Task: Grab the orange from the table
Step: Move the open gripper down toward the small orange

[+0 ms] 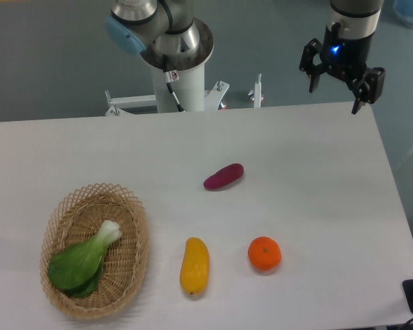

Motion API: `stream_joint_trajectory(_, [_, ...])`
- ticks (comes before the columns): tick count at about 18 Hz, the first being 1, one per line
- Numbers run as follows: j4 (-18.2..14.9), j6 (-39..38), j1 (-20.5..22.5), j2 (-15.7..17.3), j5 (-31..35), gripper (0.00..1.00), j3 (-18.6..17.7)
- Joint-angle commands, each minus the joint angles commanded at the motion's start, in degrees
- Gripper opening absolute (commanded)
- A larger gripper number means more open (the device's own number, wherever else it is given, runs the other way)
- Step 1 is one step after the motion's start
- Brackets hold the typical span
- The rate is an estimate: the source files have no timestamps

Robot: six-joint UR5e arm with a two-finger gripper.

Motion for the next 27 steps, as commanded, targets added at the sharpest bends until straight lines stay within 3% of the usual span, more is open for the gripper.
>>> stream_joint_trajectory(5, [0.61, -2.28, -0.53, -0.79, -0.17, 1.00, 0.00])
stream_joint_trajectory(11, [0.97, -13.60, -3.16, -2.89, -3.52, 1.00, 0.52])
stream_joint_trajectory(15, [6.67, -24.07, -5.01, -5.80, -6.76, 1.00, 0.97])
stream_joint_trajectory(22, [9.83, -28.74, -7.12, -12.29, -7.38, 1.00, 1.32])
stream_joint_trajectory(27, [18.44, -33.83, -10.98, -18.97, -7.03, 1.00, 1.32])
